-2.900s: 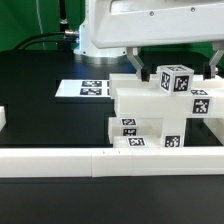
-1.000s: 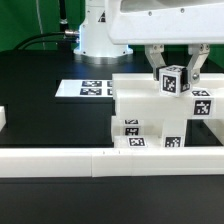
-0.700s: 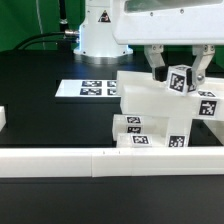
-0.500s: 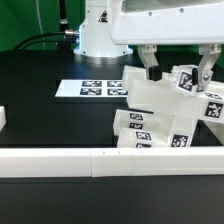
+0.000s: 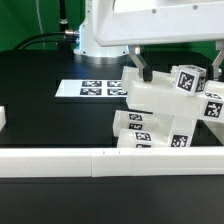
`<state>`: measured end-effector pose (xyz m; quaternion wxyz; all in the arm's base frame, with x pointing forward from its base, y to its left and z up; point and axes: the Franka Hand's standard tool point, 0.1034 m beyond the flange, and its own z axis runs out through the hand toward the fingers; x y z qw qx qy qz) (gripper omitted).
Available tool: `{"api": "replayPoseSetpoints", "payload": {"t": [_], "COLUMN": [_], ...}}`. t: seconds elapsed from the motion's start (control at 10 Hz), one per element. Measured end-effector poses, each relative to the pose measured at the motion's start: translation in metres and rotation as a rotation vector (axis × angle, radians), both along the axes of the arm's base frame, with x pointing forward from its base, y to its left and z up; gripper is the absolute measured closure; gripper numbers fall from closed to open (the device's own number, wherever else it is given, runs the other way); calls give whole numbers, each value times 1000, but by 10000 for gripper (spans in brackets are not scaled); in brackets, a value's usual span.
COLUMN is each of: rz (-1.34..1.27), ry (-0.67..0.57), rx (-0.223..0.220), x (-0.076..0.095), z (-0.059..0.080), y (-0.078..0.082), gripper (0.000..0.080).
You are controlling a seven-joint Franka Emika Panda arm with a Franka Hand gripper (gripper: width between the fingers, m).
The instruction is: Assemble chair
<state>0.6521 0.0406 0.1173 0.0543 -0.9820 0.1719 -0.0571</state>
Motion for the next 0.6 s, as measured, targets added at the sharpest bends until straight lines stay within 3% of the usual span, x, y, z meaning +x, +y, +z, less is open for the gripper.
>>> {"api": "replayPoseSetpoints", "payload": {"t": [0.6], "rz": [457], "ry": [-38], "rx": [-66], "x": [0], "z": [-2], "y": [-23], "gripper": [151]}}
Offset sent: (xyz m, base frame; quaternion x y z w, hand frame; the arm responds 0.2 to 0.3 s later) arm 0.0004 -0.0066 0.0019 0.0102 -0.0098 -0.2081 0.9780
